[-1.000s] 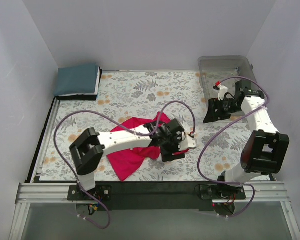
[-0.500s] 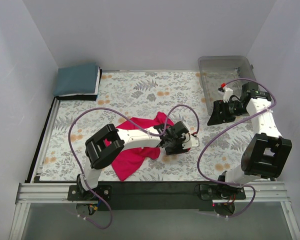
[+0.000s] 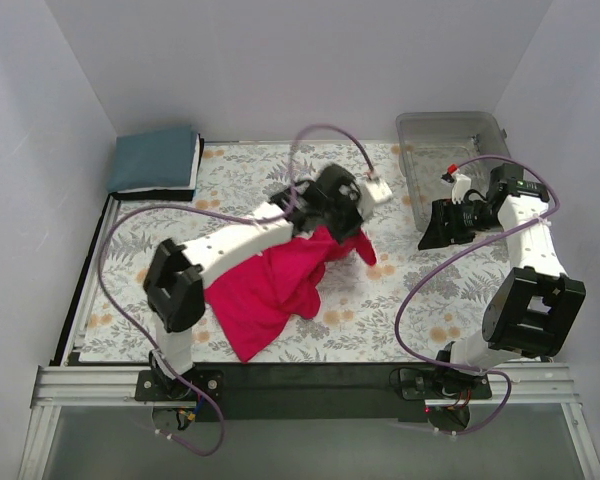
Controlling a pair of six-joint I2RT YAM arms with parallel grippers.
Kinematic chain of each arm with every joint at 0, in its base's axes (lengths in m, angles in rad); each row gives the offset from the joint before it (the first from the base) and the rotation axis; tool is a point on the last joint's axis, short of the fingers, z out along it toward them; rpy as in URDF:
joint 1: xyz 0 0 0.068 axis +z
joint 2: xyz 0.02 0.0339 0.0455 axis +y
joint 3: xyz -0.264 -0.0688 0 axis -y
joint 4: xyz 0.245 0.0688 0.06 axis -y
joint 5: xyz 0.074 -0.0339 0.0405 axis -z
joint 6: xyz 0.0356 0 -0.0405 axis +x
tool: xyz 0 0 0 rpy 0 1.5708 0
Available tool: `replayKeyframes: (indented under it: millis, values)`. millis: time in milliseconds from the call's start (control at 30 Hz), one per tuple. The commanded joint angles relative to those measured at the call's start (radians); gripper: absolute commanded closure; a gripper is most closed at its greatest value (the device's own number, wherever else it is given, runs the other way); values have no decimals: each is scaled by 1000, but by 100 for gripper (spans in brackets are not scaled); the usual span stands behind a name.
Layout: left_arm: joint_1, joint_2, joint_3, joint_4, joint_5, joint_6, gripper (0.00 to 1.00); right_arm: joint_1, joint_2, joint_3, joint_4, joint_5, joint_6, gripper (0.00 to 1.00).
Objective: Fold and stack the t-shirts
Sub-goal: Flatten the tshirt out
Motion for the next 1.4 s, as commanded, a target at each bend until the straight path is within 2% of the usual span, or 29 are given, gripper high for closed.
replayKeyframes:
  millis: [0, 33, 67, 133, 167, 233, 267, 367, 467, 600, 800, 900, 1033, 1167, 1300, 1367]
  values:
    - [257, -325, 141, -110, 182, -130, 100, -1, -34, 32, -11, -77, -22, 29]
    - [310, -325, 135, -129, 203, -130, 100, 3, -34, 30, -11, -77, -21, 29]
    - [400, -401, 117, -147, 215, -119, 100, 5, -22, 26, -11, -90, -19, 29]
    - [492, -489, 54, -189, 244, -113, 100, 20, -11, 15, -7, -102, -15, 30]
    - [595, -577, -40, -201, 257, -99, 100, 26, -1, -2, 4, -113, -13, 30]
    - [703, -665, -150, -224, 248, -76, 100, 67, 5, -20, 22, -122, 8, 30]
    - [834, -743, -249, -232, 257, -44, 100, 84, 9, -38, 53, -114, 20, 30]
    - [1084, -851, -436, -301, 315, 75, 100, 181, 13, -74, 133, -85, 79, 31]
    - [1184, -910, -587, -353, 297, 143, 100, 297, 48, -89, 202, -64, 125, 31]
    - [1235, -907, -673, -362, 264, 218, 100, 431, 128, -109, 286, -38, 169, 32]
    - [1248, -856, -649, -374, 290, 234, 100, 578, 286, -54, 395, -28, 227, 42]
    - [1248, -830, -615, -388, 292, 230, 100, 640, 386, 30, 426, -56, 261, 44]
    - [1248, -819, -583, -404, 289, 232, 100, 700, 519, 145, 455, -97, 310, 43]
    - [1248, -816, -561, -410, 287, 232, 100, 736, 600, 239, 481, -111, 350, 37]
    - [1248, -802, -532, -411, 300, 211, 100, 770, 674, 299, 501, -91, 373, 38]
    - [1248, -784, -517, -411, 313, 204, 100, 782, 717, 320, 501, -93, 381, 44]
